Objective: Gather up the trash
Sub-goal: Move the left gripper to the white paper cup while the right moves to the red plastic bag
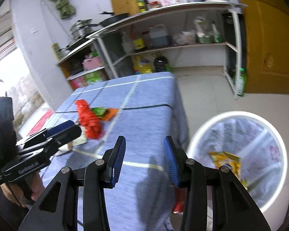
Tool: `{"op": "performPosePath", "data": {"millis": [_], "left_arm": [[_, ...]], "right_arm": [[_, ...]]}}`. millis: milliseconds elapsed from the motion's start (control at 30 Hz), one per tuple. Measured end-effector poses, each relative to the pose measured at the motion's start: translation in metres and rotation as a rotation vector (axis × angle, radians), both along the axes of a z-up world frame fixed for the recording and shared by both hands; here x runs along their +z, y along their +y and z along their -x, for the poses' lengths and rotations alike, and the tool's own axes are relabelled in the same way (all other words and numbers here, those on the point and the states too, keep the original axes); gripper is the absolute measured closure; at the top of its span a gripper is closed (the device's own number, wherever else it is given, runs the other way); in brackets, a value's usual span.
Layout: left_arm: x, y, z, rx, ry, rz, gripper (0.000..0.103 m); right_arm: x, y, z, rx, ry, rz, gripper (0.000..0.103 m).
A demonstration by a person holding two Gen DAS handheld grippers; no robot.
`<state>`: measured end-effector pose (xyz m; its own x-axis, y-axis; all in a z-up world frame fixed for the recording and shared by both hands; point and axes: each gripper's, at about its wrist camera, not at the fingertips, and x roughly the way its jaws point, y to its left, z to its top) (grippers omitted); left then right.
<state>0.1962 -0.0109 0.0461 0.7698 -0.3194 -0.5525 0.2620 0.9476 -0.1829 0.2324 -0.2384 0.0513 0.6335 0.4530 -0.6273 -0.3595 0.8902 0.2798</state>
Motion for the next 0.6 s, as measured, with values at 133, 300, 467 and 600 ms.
{"op": "performPosePath", "data": {"millis": [133,300,467,600], "left_arm": [[-0.004,0.036,0.008,0.062,-0.014,-0.018,0.049],[-0.013,0.085,0.015,0.153,-0.012,-0.035,0.042],[-0.026,0.124,0.02,0.223,0.009,-0.031,0.037],[-0.039,0.143,0.022,0.252,0.038,-0.031,0.034]], "right_arm": [[0.001,0.032,-0.003,0.076,-0.02,0.008,0.061],[-0.006,0.068,-0.013,0.152,-0.01,0.02,0.054],[-0.019,0.097,-0.024,0.213,0.014,0.047,0.054],[-0.025,0.119,-0.033,0.261,0.023,0.065,0.054]]}}
